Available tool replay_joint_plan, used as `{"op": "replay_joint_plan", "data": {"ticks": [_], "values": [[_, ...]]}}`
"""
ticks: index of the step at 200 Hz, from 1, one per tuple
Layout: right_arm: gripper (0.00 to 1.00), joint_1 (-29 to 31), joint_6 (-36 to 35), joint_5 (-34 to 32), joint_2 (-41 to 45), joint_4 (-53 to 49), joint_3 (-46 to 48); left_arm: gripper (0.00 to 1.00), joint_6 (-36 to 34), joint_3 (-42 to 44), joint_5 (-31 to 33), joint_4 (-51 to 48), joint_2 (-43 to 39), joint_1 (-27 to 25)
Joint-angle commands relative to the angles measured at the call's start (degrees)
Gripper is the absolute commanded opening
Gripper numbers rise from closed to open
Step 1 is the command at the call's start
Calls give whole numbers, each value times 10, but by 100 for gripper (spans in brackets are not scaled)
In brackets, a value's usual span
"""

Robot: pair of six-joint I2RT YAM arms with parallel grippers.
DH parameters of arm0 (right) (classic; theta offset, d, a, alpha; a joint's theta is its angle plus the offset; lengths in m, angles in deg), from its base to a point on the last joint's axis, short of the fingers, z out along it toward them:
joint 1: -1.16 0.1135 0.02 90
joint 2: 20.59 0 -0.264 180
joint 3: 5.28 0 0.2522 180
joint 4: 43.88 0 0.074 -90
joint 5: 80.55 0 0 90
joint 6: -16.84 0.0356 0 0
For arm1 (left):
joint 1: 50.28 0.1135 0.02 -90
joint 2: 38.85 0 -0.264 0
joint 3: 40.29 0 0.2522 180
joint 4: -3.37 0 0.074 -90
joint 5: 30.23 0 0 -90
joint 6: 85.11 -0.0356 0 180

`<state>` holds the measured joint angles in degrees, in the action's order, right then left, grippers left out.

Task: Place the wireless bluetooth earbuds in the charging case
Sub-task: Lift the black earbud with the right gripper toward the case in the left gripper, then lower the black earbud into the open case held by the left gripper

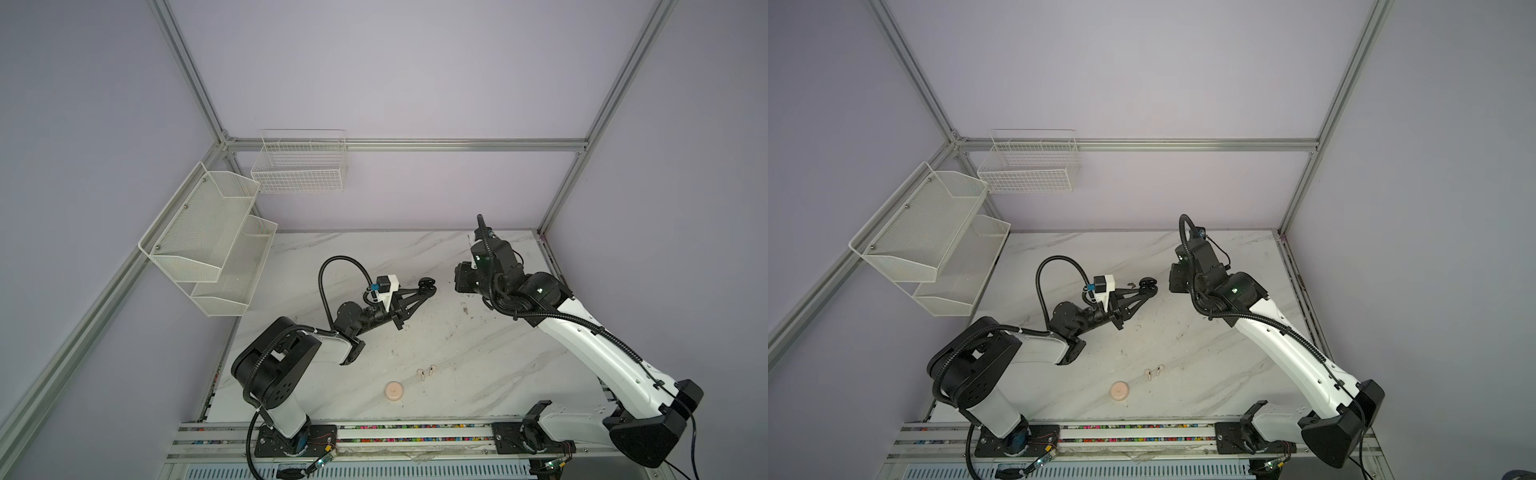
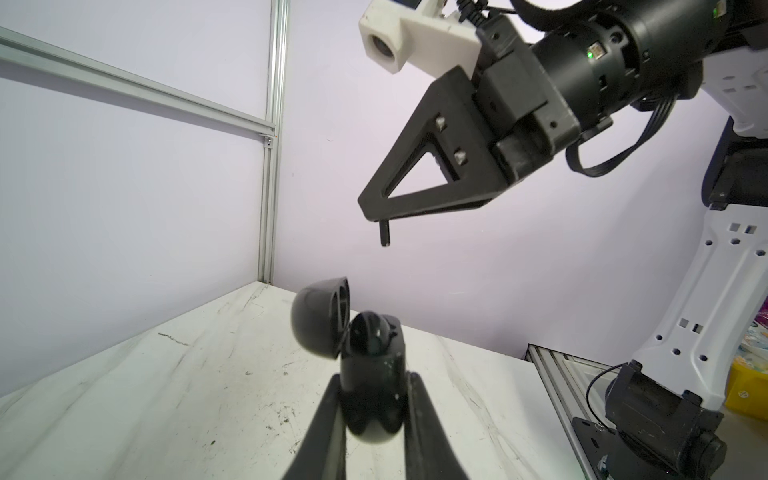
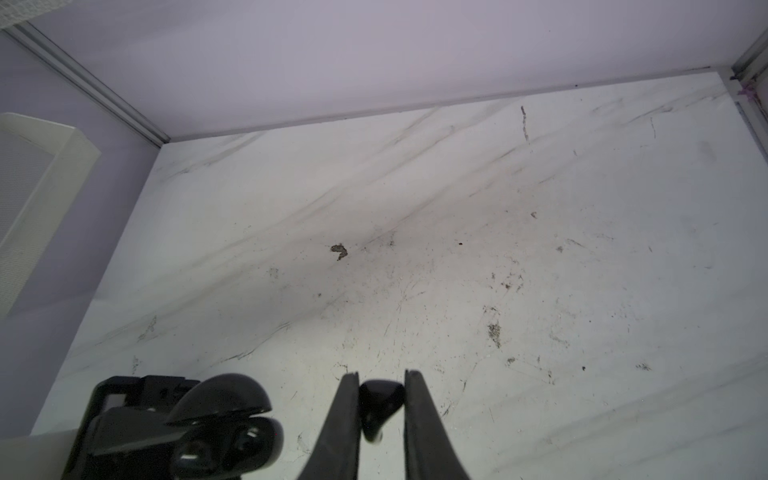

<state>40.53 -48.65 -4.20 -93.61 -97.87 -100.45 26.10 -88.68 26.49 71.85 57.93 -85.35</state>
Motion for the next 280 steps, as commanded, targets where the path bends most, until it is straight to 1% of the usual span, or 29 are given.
{"op": "replay_joint_plan", "data": {"ticks": [1, 93, 196, 280], "values": [[16, 4, -29, 22, 11, 33, -13, 0, -16, -56, -12, 38, 8, -2], [16, 22, -55, 21, 6, 75, -22, 0, 6, -125, -13, 38, 40, -3], [16, 51, -51, 17, -23, 104, -14, 0, 4, -128, -19, 38, 37, -4], [15, 52, -38, 6, -5, 97, 16, 0, -2, -123, -20, 38, 32, -3]]}}
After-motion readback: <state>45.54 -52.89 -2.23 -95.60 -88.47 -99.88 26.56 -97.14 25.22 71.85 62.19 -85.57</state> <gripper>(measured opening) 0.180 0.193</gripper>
